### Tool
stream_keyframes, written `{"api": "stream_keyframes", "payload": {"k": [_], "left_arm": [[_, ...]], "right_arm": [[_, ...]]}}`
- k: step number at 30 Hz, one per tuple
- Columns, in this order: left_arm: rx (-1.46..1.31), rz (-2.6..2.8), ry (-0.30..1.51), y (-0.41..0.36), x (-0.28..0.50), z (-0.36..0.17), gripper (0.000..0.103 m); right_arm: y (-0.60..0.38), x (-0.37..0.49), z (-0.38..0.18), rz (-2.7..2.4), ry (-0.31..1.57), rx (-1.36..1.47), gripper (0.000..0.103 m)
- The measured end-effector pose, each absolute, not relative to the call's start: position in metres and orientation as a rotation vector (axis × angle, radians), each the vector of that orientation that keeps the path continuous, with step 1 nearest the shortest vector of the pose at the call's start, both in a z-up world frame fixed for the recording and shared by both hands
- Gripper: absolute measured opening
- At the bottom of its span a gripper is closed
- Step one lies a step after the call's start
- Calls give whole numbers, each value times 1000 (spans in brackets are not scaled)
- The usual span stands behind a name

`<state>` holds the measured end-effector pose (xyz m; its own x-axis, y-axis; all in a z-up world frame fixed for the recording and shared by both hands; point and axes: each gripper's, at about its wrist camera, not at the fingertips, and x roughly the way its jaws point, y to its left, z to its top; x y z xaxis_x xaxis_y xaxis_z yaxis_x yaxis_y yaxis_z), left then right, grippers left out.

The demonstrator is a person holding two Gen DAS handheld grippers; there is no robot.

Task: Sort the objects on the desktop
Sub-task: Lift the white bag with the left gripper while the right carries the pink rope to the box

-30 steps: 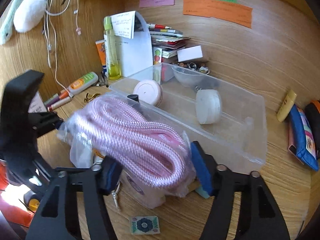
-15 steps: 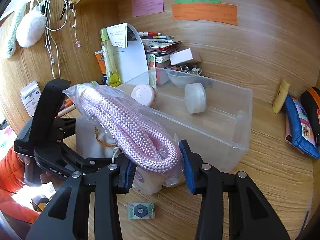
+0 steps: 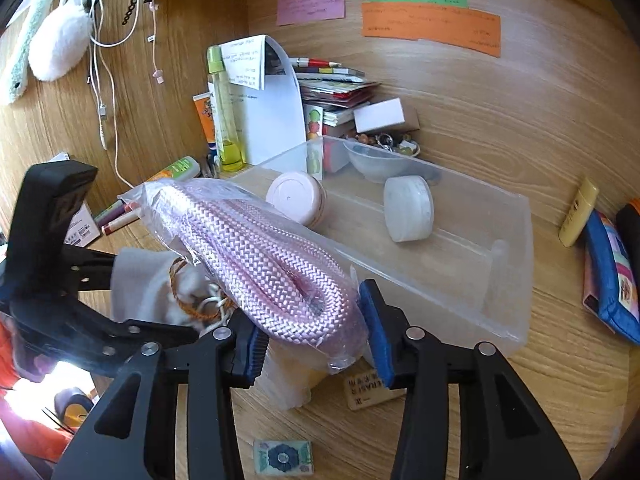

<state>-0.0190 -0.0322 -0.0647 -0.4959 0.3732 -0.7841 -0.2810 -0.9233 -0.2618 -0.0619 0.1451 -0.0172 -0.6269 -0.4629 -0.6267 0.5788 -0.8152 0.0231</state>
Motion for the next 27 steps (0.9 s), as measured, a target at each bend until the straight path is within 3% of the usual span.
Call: {"api": "stream_keyframes", "payload": {"k": [3,7,17,18,20,22,27], "left_arm": [[-1307,2427,-145,-41,-8,-57,49],[-1335,2416,-152,-52,3,-53,48],[-1361,2413,-145,-72,14,-52,49],[-1352,2417,-144,-73,13,-51,50],[-1339,2428,-135,-74,20,-49,67],[-1323,2439,-121,-70,22,-52,74],[-1360,2452,-50,-55,15,-71,73]], "right_arm": [[146,-58,-15,-2388,218,837,37],[150,-55,-9,-2371,168,824,32],[153,-46,-5,-2364,139,806,30],[154,-46,-4,-2359,137,802,30],[156,-45,-2,-2359,129,799,30],[157,-44,-1,-2358,127,800,30],[150,-47,-5,-2343,143,820,33]]}}
